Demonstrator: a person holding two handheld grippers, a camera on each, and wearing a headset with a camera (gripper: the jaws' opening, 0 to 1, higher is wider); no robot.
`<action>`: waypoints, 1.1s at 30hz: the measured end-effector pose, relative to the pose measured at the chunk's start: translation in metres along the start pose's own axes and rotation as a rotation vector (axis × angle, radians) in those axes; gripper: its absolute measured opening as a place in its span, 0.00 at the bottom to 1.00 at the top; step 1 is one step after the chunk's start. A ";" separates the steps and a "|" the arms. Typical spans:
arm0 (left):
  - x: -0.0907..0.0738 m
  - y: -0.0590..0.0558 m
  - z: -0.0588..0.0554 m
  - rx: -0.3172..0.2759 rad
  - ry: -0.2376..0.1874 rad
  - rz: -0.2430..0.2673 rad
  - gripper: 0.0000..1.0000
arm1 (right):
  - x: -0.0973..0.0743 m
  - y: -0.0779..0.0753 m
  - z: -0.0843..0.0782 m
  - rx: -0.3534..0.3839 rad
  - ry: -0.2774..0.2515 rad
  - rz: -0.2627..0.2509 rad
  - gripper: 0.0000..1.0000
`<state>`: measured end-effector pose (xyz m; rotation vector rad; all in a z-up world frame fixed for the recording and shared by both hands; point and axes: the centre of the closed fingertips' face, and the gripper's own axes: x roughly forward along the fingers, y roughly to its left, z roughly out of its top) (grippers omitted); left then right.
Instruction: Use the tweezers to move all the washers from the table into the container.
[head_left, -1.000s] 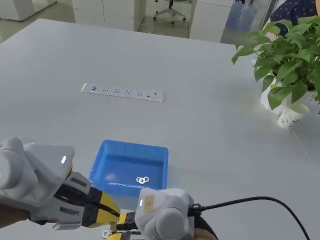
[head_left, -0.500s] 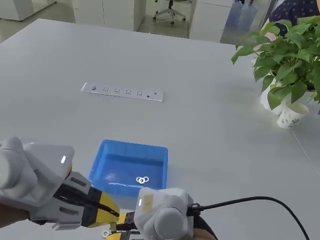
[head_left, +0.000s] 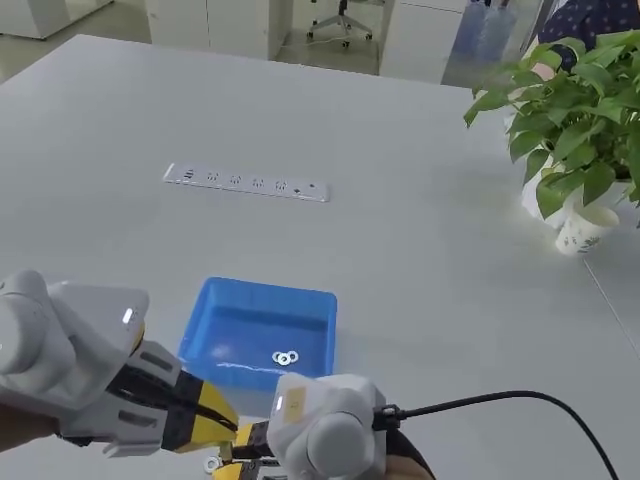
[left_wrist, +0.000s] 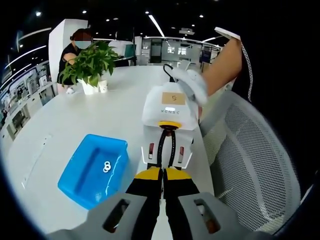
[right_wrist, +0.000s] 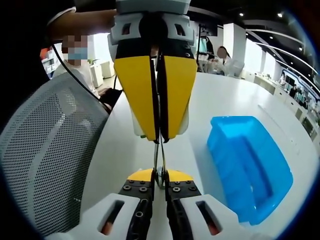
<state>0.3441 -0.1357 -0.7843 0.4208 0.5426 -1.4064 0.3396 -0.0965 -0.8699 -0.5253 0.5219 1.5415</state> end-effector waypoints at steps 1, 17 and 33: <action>-0.001 0.000 0.000 -0.001 0.000 0.000 0.03 | 0.000 0.000 0.001 0.000 -0.002 0.000 0.08; -0.012 0.002 0.018 0.003 -0.006 0.009 0.03 | -0.012 -0.005 0.016 -0.034 -0.008 -0.016 0.09; -0.024 0.010 0.045 0.048 0.035 0.025 0.03 | -0.033 -0.017 0.037 -0.049 -0.019 -0.032 0.09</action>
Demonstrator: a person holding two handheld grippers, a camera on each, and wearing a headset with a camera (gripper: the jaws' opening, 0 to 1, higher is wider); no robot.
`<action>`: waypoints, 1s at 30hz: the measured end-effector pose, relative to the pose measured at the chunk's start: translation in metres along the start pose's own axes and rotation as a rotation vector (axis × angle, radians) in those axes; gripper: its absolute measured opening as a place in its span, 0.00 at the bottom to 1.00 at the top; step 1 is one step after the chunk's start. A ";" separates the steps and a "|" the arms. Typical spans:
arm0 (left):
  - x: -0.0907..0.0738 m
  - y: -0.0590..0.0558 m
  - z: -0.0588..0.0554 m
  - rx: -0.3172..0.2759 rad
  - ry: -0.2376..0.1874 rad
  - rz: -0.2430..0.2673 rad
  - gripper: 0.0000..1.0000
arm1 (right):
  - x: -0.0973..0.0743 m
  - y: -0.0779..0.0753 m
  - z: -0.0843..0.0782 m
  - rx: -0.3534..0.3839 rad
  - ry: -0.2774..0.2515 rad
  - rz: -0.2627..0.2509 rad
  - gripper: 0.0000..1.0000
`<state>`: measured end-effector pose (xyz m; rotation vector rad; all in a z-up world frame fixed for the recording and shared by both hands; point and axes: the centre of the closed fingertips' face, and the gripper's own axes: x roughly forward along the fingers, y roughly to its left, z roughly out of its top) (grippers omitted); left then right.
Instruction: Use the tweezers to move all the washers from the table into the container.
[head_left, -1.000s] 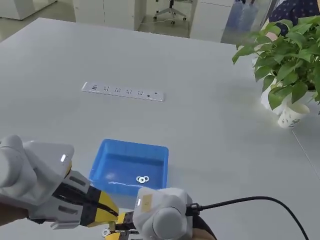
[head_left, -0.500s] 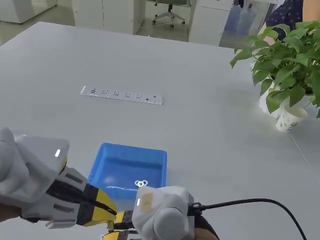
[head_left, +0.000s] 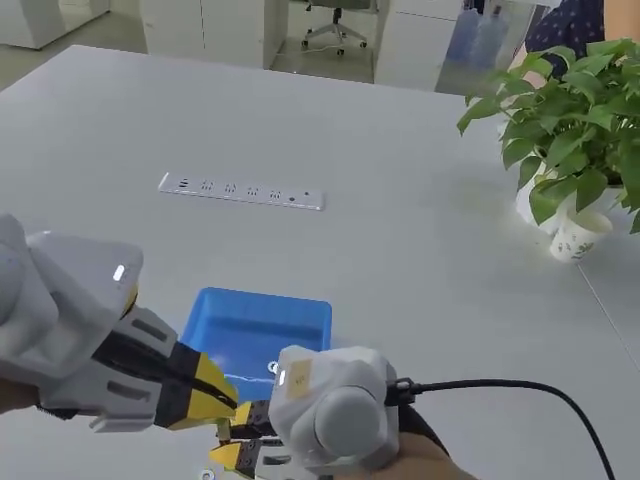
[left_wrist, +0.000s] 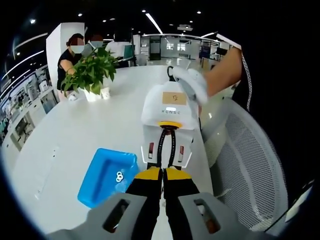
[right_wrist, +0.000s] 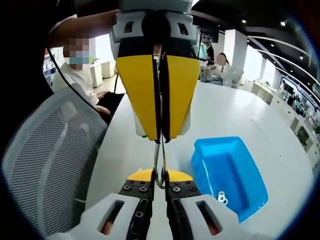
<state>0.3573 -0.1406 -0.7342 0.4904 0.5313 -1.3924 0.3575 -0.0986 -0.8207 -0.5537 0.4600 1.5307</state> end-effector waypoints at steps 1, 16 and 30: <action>-0.001 0.001 0.002 0.004 0.002 0.001 0.03 | -0.002 -0.002 0.002 -0.004 -0.001 -0.004 0.09; -0.008 0.019 0.017 0.024 0.006 0.006 0.03 | -0.014 -0.022 0.013 -0.007 0.004 -0.018 0.09; -0.012 0.041 0.031 0.047 0.004 0.001 0.03 | -0.026 -0.047 0.020 -0.003 -0.001 -0.043 0.09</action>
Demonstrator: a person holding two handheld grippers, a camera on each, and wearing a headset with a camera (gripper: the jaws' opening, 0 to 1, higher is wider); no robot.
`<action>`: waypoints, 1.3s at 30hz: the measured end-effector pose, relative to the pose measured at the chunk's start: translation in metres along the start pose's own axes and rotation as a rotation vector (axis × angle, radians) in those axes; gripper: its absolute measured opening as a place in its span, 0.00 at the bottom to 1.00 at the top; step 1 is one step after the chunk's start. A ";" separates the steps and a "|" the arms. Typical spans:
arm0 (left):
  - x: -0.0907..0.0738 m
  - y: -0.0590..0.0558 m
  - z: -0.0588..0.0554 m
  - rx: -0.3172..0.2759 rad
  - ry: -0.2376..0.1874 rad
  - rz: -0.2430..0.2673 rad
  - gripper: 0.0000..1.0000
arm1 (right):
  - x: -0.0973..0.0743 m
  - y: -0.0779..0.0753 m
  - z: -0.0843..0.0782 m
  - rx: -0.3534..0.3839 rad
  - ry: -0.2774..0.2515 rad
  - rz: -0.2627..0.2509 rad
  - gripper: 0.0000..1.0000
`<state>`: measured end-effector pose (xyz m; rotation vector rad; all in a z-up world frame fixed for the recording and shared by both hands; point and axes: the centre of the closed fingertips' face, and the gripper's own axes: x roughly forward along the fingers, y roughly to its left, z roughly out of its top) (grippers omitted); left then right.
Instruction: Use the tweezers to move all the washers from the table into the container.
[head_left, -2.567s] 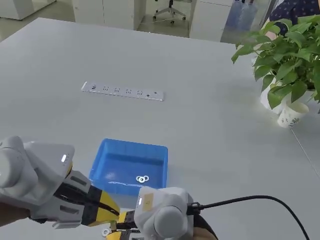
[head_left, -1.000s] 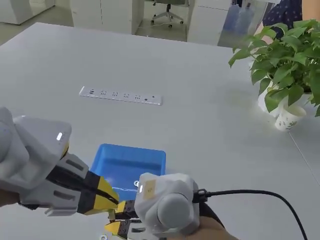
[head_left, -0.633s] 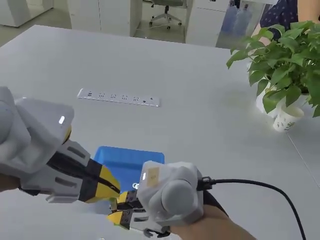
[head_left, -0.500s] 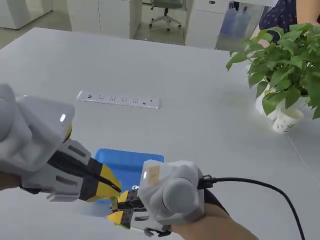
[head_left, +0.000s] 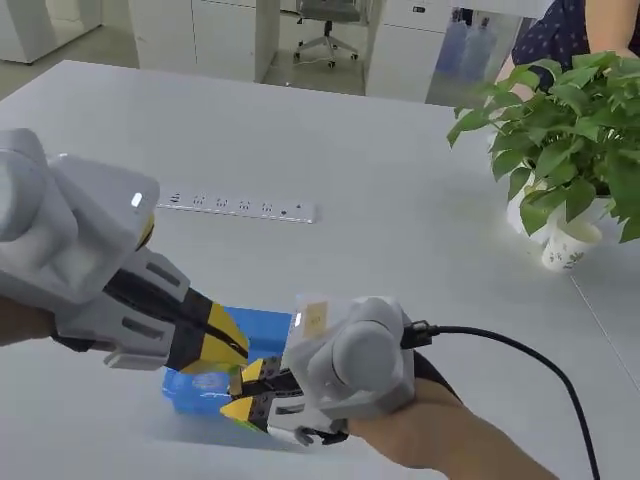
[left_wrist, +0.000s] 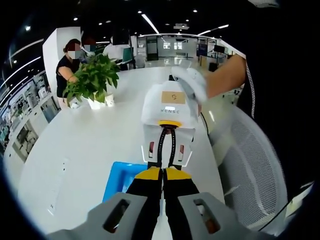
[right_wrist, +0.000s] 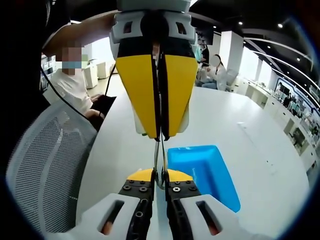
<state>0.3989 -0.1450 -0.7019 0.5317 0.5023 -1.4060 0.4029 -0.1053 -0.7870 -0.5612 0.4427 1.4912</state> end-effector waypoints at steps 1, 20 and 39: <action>0.000 0.002 0.001 0.002 0.000 0.001 0.03 | 0.000 -0.002 0.001 0.001 -0.001 -0.002 0.09; 0.000 0.039 -0.007 0.034 0.005 0.000 0.03 | 0.008 -0.040 -0.002 0.012 -0.002 -0.036 0.09; 0.024 0.052 -0.032 0.013 0.006 -0.023 0.03 | 0.028 -0.051 -0.033 0.049 0.033 -0.001 0.09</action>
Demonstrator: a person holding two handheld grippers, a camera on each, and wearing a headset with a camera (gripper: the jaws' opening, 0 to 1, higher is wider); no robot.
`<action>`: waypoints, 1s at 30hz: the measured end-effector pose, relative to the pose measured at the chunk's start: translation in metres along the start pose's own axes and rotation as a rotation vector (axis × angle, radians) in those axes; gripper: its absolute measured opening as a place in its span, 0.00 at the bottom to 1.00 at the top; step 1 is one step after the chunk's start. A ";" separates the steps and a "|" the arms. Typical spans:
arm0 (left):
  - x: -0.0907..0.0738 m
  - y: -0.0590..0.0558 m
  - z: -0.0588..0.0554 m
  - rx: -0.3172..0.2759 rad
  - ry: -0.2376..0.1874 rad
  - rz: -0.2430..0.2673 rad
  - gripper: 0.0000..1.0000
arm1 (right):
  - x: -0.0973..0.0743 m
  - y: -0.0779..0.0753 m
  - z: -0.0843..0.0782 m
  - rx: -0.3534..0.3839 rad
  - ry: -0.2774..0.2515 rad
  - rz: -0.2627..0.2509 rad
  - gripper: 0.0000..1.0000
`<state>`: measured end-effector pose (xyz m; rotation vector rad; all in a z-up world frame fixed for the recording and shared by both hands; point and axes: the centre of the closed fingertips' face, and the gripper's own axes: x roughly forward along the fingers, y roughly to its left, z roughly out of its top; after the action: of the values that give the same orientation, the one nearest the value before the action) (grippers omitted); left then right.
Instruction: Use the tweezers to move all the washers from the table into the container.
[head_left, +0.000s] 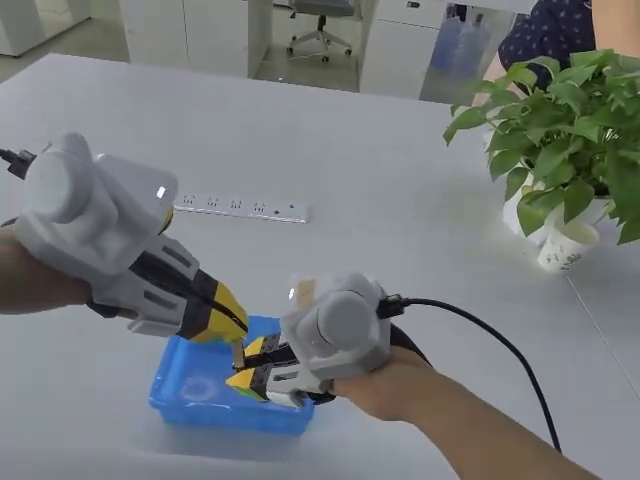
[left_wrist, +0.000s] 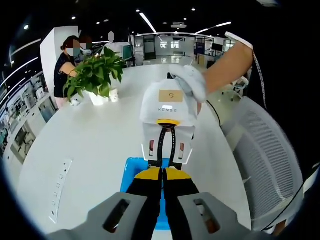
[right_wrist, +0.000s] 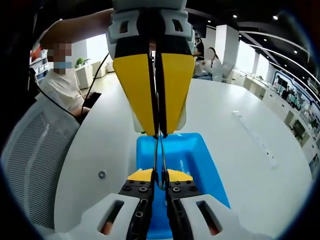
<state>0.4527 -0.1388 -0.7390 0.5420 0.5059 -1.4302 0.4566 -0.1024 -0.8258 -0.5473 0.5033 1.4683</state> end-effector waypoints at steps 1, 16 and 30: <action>0.001 0.001 -0.002 -0.002 0.001 -0.001 0.03 | 0.001 0.000 -0.001 0.001 0.003 0.002 0.09; 0.016 0.005 -0.023 -0.032 0.018 -0.013 0.03 | 0.019 -0.002 -0.021 0.019 0.047 0.036 0.09; 0.024 0.009 -0.035 -0.045 0.020 -0.019 0.03 | 0.029 -0.006 -0.033 0.009 0.097 0.046 0.09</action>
<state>0.4631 -0.1352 -0.7810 0.5170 0.5595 -1.4293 0.4648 -0.1006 -0.8694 -0.6052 0.6026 1.4878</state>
